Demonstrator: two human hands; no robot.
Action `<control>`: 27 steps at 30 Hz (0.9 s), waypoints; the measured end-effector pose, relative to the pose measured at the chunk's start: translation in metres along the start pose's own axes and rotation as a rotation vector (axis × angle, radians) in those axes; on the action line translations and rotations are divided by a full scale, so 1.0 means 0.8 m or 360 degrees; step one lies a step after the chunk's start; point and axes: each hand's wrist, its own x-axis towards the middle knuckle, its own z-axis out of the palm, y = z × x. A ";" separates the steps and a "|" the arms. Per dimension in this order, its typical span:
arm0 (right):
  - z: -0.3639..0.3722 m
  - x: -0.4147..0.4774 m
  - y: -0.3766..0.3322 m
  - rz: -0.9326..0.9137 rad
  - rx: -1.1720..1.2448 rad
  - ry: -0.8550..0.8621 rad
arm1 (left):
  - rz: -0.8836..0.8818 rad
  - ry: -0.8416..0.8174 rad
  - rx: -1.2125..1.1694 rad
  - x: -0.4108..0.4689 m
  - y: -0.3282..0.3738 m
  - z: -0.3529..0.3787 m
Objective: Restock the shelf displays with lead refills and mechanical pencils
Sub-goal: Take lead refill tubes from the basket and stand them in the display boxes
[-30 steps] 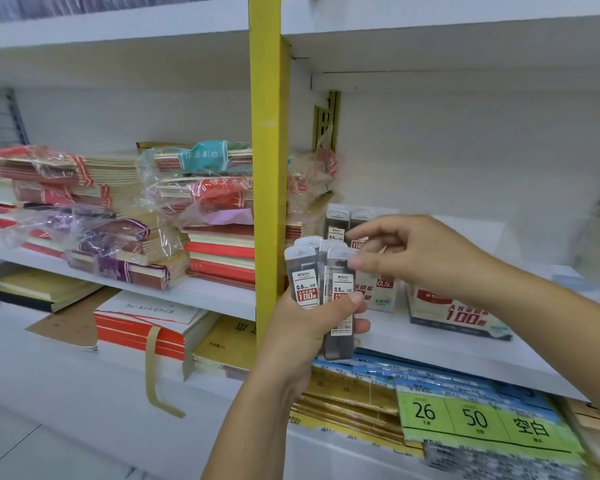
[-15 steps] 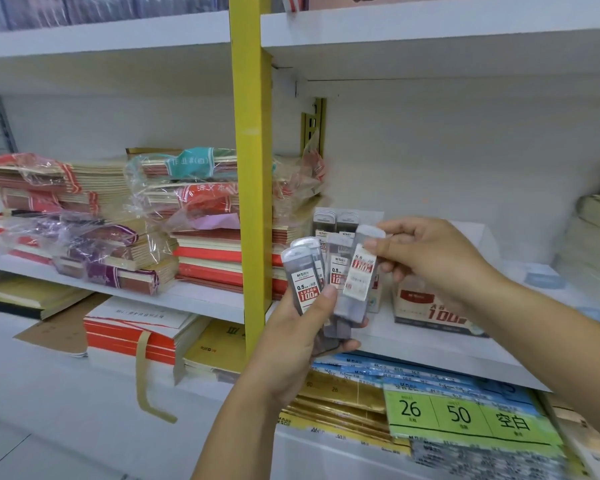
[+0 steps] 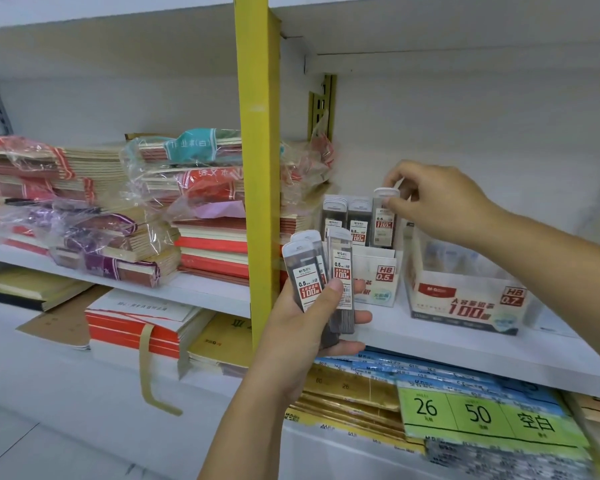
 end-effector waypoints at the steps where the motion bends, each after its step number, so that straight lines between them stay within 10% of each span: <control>1: 0.004 0.002 0.002 0.0016 -0.0017 -0.0040 | -0.0007 0.0002 0.0004 0.000 -0.001 0.000; 17: 0.009 0.006 -0.005 0.0124 -0.0164 0.0164 | -0.0062 0.0039 0.0051 -0.004 0.005 0.002; 27: -0.022 -0.086 -0.077 0.0352 0.1279 -0.0372 | -0.0036 -0.0111 0.0004 -0.015 0.018 0.013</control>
